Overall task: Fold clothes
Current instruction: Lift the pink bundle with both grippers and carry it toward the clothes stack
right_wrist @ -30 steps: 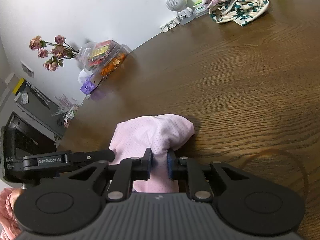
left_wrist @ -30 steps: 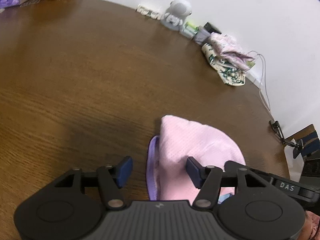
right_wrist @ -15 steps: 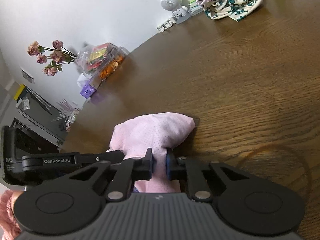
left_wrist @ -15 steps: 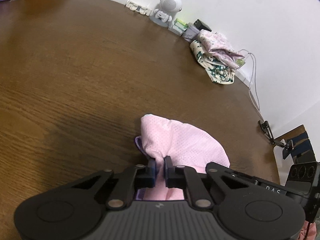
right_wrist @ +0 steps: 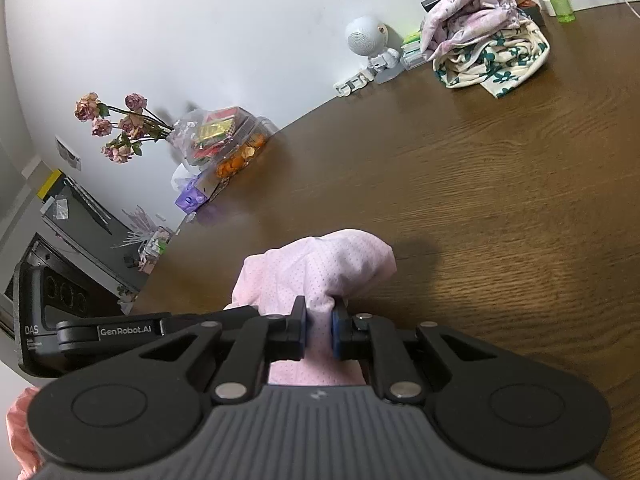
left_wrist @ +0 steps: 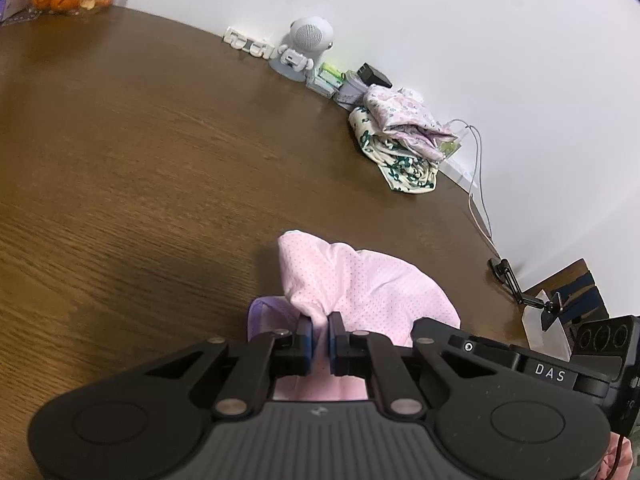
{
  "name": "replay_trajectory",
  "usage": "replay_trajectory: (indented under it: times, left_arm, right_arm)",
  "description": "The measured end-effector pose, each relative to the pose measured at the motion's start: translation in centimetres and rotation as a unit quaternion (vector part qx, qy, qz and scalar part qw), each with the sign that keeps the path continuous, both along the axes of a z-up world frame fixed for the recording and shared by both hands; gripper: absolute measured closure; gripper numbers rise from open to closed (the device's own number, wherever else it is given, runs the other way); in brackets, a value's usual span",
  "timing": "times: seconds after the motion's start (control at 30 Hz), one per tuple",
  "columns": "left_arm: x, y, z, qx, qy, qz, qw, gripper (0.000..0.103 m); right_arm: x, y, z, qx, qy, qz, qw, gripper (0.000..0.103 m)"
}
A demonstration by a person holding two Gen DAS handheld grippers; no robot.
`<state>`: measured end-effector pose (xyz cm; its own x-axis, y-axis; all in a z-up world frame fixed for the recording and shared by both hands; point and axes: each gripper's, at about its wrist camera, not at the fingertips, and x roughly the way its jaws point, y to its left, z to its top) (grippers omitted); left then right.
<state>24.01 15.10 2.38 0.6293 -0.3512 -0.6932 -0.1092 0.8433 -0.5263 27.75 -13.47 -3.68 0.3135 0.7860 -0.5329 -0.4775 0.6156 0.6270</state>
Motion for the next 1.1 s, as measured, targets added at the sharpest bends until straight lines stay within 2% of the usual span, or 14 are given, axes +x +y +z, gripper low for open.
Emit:
replay_trajectory:
  times: [0.1, 0.17, 0.23, 0.37, 0.5, 0.6, 0.73, 0.93, 1.1]
  left_arm:
    - [0.3, 0.1, -1.0, -0.001, 0.021, 0.009, 0.9997, 0.093]
    - [0.3, 0.3, -1.6, 0.006, 0.034, 0.021, 0.9992, 0.084]
    - [0.5, 0.3, -1.8, 0.01, 0.039, 0.024, 0.9989, 0.082]
    - [1.0, -0.1, -2.0, 0.02, 0.045, 0.02, 0.9986, 0.071]
    - [1.5, -0.4, -1.9, 0.026, 0.047, 0.014, 0.9985, 0.069]
    - [2.1, -1.0, -1.9, 0.028, 0.051, 0.008, 0.9983, 0.07]
    - [2.6, -1.5, -2.4, 0.02, 0.063, 0.001, 0.9978, 0.093]
    - [2.2, -2.0, -2.5, 0.023, 0.053, 0.001, 0.9983, 0.096]
    - [1.8, -2.0, -2.2, 0.01, 0.039, 0.002, 0.9992, 0.099]
  right_arm:
    - [0.1, -0.1, 0.0, -0.011, -0.004, 0.0, 1.0, 0.092]
    - [0.3, -0.3, -0.5, -0.025, -0.004, -0.001, 1.0, 0.092]
    - [0.6, -0.6, -1.0, -0.033, -0.003, -0.001, 0.999, 0.092]
    - [1.2, -1.0, -1.7, -0.05, -0.006, 0.008, 0.999, 0.092]
    - [1.5, -1.4, -2.3, -0.054, -0.008, 0.014, 0.998, 0.092]
    - [1.7, -1.8, -2.6, -0.05, -0.006, 0.019, 0.999, 0.092]
    - [2.0, -2.2, -3.2, -0.045, -0.003, 0.025, 0.999, 0.092]
    - [2.2, -2.3, -3.4, -0.036, -0.003, 0.028, 0.999, 0.092]
    - [2.2, -2.4, -3.2, -0.025, 0.002, 0.022, 0.999, 0.093]
